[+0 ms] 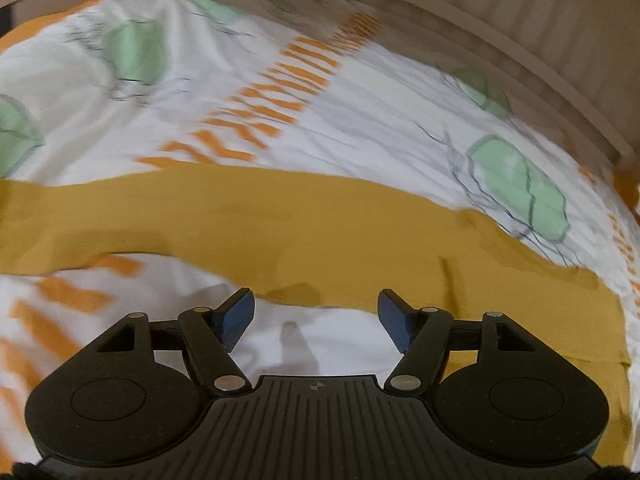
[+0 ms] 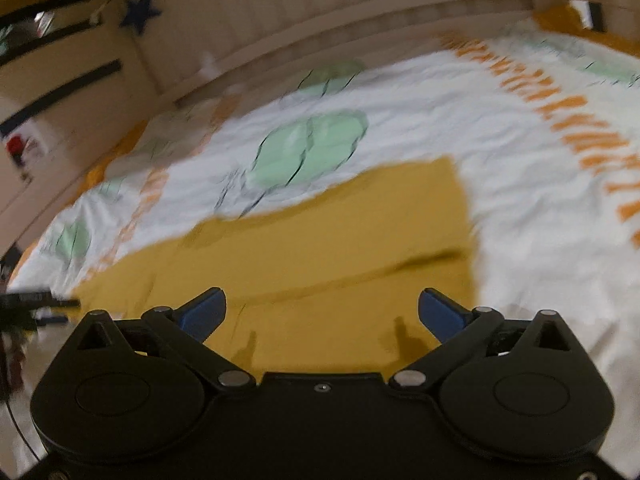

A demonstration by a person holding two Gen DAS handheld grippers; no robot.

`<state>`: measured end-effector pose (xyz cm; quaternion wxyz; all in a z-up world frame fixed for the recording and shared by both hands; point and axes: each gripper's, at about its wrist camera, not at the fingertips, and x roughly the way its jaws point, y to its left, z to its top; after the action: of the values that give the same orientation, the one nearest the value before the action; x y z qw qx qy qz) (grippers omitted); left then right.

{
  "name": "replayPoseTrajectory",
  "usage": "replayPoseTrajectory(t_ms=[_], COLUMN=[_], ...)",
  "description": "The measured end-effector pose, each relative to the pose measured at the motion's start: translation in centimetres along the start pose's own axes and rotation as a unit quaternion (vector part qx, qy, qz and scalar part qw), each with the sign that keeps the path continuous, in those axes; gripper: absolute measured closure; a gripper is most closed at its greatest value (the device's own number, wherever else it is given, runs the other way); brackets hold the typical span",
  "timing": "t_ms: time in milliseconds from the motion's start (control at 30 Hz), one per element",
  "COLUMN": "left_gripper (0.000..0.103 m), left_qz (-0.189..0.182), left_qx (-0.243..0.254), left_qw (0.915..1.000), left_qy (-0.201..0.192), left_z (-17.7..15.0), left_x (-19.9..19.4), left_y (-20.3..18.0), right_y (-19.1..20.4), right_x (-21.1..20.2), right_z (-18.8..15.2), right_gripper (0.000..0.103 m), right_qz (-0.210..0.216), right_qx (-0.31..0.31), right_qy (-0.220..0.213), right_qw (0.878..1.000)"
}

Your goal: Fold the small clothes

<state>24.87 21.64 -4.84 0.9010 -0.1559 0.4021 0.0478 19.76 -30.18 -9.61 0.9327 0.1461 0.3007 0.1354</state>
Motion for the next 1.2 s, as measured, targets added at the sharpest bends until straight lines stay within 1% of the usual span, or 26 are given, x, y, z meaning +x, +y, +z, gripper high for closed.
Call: replayPoseTrajectory(t_ms=[100, 233, 367, 533, 667, 733, 833, 967, 1100, 1200], left_gripper=[0.036, 0.036, 0.035, 0.034, 0.034, 0.034, 0.034, 0.033, 0.032, 0.032], left_qz=[0.010, 0.022, 0.031, 0.044, 0.056, 0.058, 0.051, 0.057, 0.067, 0.076], left_qx=[-0.025, -0.064, -0.098, -0.141, -0.164, -0.167, -0.175, -0.178, -0.170, -0.172], left_qw=[0.9996, 0.9973, 0.9937, 0.9878, 0.9842, 0.9839, 0.9832, 0.9824, 0.9831, 0.9821], left_qy=[-0.012, -0.030, -0.044, -0.048, -0.036, -0.023, -0.005, -0.008, -0.005, -0.011], left_z=[0.5, 1.6, 3.1, 4.5, 4.7, 4.6, 4.1, 3.9, 4.1, 4.1], left_x=[-1.3, -2.9, -4.2, -4.9, -4.6, -4.0, -3.0, -2.5, -1.6, -1.5], left_y=[2.7, 6.7, 10.8, 15.7, 18.8, 19.9, 20.9, 21.5, 21.6, 21.4], right_y=[1.7, 3.8, 5.5, 7.3, 8.8, 9.5, 10.3, 11.2, 11.6, 11.6], right_x=[1.3, 2.8, 3.5, 4.3, 5.0, 5.4, 6.0, 6.6, 6.7, 6.7], right_z=[-2.1, -3.8, -4.3, -4.4, -4.6, -4.7, -5.0, -5.4, -5.4, -5.4], right_gripper=[0.001, 0.001, 0.001, 0.001, 0.001, 0.001, 0.001, 0.001, 0.001, 0.001], right_qz=[0.006, 0.004, 0.004, 0.012, 0.019, 0.023, 0.028, 0.032, 0.032, 0.032], right_qx=[-0.014, -0.029, -0.038, -0.039, -0.047, -0.050, -0.058, -0.070, -0.072, -0.072], right_qy=[0.018, 0.029, 0.027, 0.032, 0.041, 0.048, 0.057, 0.069, 0.073, 0.073], right_qw=[1.000, 0.999, 0.999, 0.999, 0.998, 0.997, 0.996, 0.995, 0.994, 0.994])
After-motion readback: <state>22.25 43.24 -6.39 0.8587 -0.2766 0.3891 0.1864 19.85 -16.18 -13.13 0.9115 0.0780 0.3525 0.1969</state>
